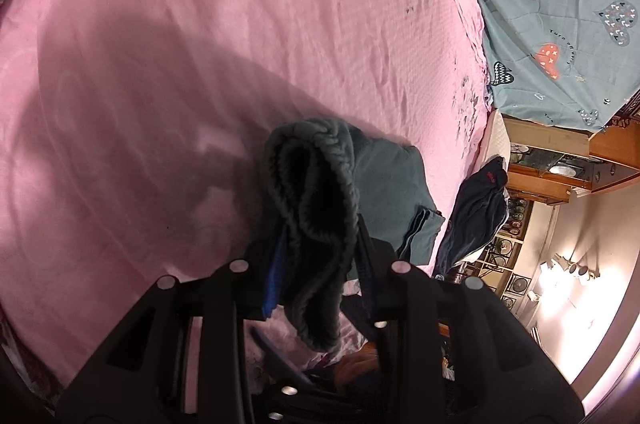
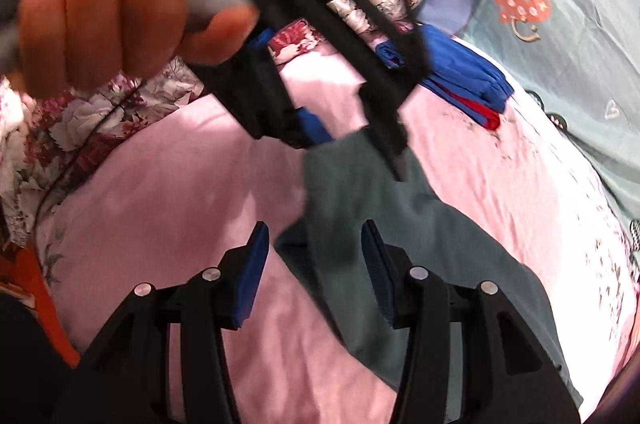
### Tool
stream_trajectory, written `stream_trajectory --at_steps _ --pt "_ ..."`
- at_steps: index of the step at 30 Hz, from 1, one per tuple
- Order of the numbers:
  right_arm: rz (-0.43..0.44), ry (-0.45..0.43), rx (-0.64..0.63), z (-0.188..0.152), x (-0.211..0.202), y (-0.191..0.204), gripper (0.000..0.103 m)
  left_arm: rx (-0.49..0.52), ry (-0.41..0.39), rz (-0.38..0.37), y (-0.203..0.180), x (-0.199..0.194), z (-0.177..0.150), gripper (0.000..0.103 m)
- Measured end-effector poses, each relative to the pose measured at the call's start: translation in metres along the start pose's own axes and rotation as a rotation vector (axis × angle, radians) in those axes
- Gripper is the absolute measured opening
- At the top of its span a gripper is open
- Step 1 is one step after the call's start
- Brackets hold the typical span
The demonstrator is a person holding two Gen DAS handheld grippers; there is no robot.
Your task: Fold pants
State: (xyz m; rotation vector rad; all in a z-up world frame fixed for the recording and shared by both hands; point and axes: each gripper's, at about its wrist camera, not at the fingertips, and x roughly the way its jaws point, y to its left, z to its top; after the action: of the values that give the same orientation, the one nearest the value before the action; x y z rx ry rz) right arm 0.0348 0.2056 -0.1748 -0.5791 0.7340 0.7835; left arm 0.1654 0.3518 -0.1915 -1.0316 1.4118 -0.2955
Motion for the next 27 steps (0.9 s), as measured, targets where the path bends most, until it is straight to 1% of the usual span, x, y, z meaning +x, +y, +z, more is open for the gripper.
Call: stream_trajectory --at_steps 3,5,6,7,8,9,10,11,13,15,17,18,20,23,24,25,26,27 --pt "-0.067 0.009 -0.02 0.006 0.019 0.01 0.049 -0.004 0.013 0.006 -0.001 -0.001 0.0 0.031" --pt "-0.159 0.033 -0.079 0.004 0.034 0.018 0.048 -0.003 0.019 0.01 -0.001 -0.003 -0.001 0.031" --pt "-0.163 0.039 -0.101 0.001 0.038 0.019 0.048 -0.002 0.018 0.014 -0.002 -0.005 -0.002 0.034" --pt "-0.145 0.033 -0.096 -0.002 0.037 0.017 0.033 -0.002 0.011 0.02 -0.001 -0.008 -0.003 0.048" --pt "-0.106 0.035 -0.061 -0.004 0.034 0.01 0.017 -0.006 -0.013 0.032 -0.001 -0.015 -0.003 0.056" --pt "-0.082 0.042 -0.015 -0.005 0.03 0.0 0.011 -0.008 -0.053 0.045 0.003 -0.023 -0.003 0.068" --pt "-0.055 0.035 0.034 -0.006 0.025 -0.009 0.009 -0.013 -0.087 0.064 0.006 -0.031 -0.004 0.07" --pt "-0.033 0.026 0.081 -0.006 0.019 -0.018 0.008 -0.02 -0.104 0.077 0.009 -0.036 -0.004 0.071" --pt "-0.019 0.008 0.139 -0.006 0.009 -0.031 0.008 -0.06 -0.116 0.094 0.02 -0.039 -0.005 0.08" --pt "-0.003 -0.001 0.158 -0.004 0.003 -0.037 0.008 -0.089 -0.08 0.087 0.027 -0.029 -0.003 0.08" --pt "-0.001 -0.004 0.134 -0.002 0.003 -0.039 0.008 -0.102 -0.028 0.036 0.026 -0.015 -0.001 0.083" --pt "-0.003 -0.002 0.119 -0.003 0.002 -0.037 0.008 -0.107 0.002 0.002 0.022 -0.005 0.0 0.087" --pt "-0.006 0.003 0.088 -0.003 0.001 -0.032 0.008 -0.092 0.026 -0.001 0.013 0.006 0.001 0.09" --pt "0.0 0.006 0.058 -0.001 0.0 -0.028 0.008 -0.048 0.046 0.029 -0.003 0.023 0.001 0.089" --pt "-0.002 0.003 0.052 -0.002 -0.002 -0.028 0.008 -0.026 0.052 0.042 -0.007 0.028 0.0 0.083" --pt "-0.004 0.0 0.05 -0.004 -0.006 -0.026 0.008 -0.007 0.059 0.044 -0.012 0.031 -0.001 0.066" --pt "-0.004 -0.006 0.052 -0.005 -0.009 -0.028 0.008 0.007 0.072 0.032 -0.014 0.033 -0.002 0.056" --pt "-0.003 -0.01 0.06 -0.006 -0.012 -0.031 0.008 0.006 0.082 0.016 -0.017 0.034 -0.004 0.043"
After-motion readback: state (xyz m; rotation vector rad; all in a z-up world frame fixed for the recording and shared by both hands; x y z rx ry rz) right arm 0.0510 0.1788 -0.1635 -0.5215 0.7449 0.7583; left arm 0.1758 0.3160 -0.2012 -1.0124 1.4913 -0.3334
